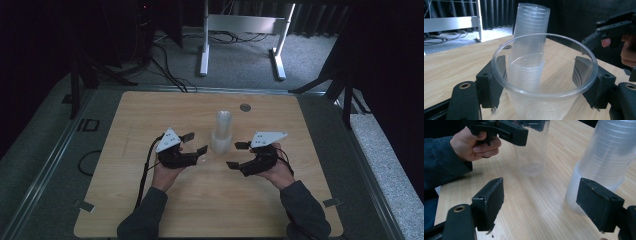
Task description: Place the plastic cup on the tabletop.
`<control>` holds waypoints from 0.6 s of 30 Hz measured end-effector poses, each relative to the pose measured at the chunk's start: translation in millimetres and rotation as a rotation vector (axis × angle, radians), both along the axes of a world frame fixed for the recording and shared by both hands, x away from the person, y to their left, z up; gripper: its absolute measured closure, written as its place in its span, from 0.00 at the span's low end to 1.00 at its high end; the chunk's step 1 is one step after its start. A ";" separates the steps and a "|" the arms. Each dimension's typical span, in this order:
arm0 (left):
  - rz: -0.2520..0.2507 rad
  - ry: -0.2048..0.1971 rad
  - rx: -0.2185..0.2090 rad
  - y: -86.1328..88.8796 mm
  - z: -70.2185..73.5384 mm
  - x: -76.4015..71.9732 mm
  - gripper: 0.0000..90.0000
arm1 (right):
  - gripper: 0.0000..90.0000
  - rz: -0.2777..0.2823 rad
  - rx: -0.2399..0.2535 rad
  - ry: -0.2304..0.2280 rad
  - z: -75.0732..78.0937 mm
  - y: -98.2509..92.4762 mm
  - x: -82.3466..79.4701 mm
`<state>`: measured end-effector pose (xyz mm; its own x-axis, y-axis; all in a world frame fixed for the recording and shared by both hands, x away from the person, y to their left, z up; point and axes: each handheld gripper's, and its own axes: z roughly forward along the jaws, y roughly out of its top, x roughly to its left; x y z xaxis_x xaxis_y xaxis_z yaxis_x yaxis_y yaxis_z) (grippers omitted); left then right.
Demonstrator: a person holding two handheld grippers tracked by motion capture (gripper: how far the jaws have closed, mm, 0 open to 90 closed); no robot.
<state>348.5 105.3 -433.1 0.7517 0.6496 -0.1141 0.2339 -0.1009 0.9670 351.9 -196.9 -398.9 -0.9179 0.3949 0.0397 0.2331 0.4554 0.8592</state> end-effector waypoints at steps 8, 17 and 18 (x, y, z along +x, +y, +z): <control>-0.010 0.004 -0.006 -4.0 -4.2 0.3 0.31 | 0.24 0.002 0.002 0.005 -0.1 0.7 -0.1; -0.017 0.015 0.000 -9.5 -10.6 1.4 0.31 | 0.24 0.003 0.003 0.005 0.1 0.8 -0.3; -0.019 0.016 0.002 -10.2 -11.5 1.6 0.31 | 0.24 0.003 0.003 0.005 0.1 0.7 -0.4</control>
<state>350.2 95.1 -444.5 0.7619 0.6354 -0.1251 0.2478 -0.1076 0.9628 351.5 -196.2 -398.8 -0.9190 0.3917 0.0454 0.2359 0.4538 0.8593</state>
